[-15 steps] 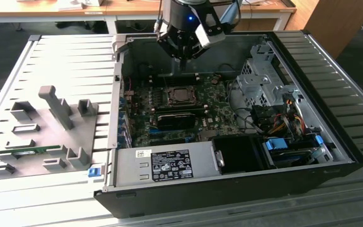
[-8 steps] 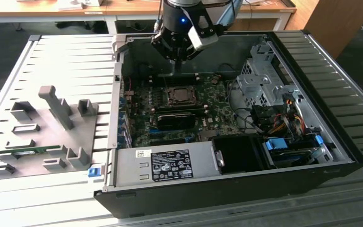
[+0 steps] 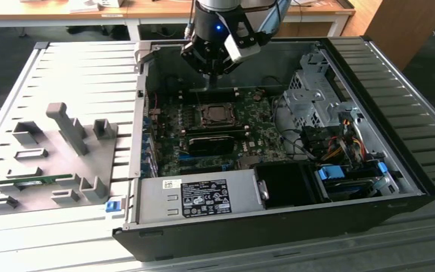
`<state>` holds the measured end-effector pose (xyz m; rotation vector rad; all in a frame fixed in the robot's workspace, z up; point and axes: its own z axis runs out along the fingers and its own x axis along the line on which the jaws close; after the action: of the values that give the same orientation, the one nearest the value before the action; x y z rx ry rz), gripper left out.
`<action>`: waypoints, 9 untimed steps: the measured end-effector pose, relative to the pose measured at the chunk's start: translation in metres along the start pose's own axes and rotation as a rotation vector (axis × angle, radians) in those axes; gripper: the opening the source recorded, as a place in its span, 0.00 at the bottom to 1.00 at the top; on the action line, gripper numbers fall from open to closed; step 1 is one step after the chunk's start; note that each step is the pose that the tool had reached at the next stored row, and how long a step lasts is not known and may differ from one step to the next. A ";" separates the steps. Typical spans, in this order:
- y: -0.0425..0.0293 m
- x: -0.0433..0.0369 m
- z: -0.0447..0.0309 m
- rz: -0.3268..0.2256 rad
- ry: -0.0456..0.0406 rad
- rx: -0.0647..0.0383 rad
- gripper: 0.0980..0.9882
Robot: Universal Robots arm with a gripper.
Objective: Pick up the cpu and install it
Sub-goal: 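Install the first cpu locking lever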
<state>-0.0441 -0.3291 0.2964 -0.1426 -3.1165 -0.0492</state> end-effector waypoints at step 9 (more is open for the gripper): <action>-0.0010 0.0086 0.0068 -0.019 -0.0175 -0.002 0.01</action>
<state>-0.0529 -0.3292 0.2897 -0.1148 -3.1355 -0.0509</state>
